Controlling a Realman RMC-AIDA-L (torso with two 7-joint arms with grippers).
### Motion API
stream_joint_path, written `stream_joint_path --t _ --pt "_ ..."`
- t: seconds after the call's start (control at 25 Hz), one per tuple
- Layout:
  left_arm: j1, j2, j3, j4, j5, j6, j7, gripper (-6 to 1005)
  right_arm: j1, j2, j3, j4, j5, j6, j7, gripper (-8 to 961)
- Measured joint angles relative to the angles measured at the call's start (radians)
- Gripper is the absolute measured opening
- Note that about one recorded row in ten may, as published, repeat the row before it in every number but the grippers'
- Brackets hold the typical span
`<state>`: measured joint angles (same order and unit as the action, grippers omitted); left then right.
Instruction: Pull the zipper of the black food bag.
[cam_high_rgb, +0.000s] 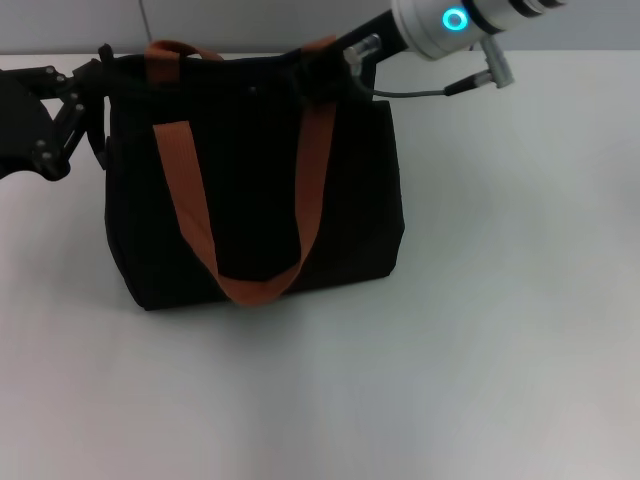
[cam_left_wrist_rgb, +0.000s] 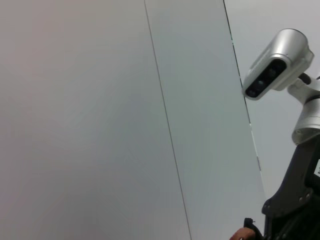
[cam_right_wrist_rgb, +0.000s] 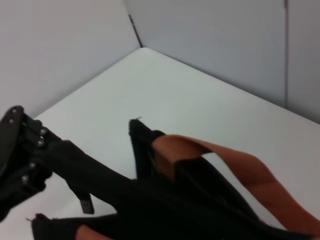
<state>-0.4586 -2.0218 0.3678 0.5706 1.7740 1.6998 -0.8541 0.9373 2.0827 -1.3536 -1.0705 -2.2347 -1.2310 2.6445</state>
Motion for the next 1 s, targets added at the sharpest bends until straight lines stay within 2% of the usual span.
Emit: stream_joint_path --t 0.24,0.4,0.72,0.88,0.96,1.0 --pt "-0.001 0.0 0.0 -0.001 -0.001 -0.01 0.0 137 -0.066 -0.001 0.016 -0.083 -0.024 -0.018 0.02 22" --pt "-0.001 0.0 0.0 -0.001 -0.002 -0.011 0.0 138 -0.122 -0.001 0.074 -0.138 -0.039 -0.056 0.022 26" --pt "-0.002 0.0 0.001 -0.001 -0.003 -0.011 -0.002 141 -0.159 0.0 0.11 -0.169 -0.011 -0.088 0.003 34" --pt "-0.003 0.0 0.005 -0.003 -0.004 -0.012 -0.007 142 -0.203 0.0 0.172 -0.171 0.075 -0.101 -0.079 38" --pt "-0.003 0.0 0.006 -0.004 -0.004 -0.012 -0.012 142 -0.245 0.0 0.224 -0.15 0.197 -0.114 -0.194 40" --pt "-0.002 0.0 0.006 -0.005 -0.004 -0.012 -0.015 143 -0.284 -0.001 0.267 -0.12 0.309 -0.128 -0.307 41"
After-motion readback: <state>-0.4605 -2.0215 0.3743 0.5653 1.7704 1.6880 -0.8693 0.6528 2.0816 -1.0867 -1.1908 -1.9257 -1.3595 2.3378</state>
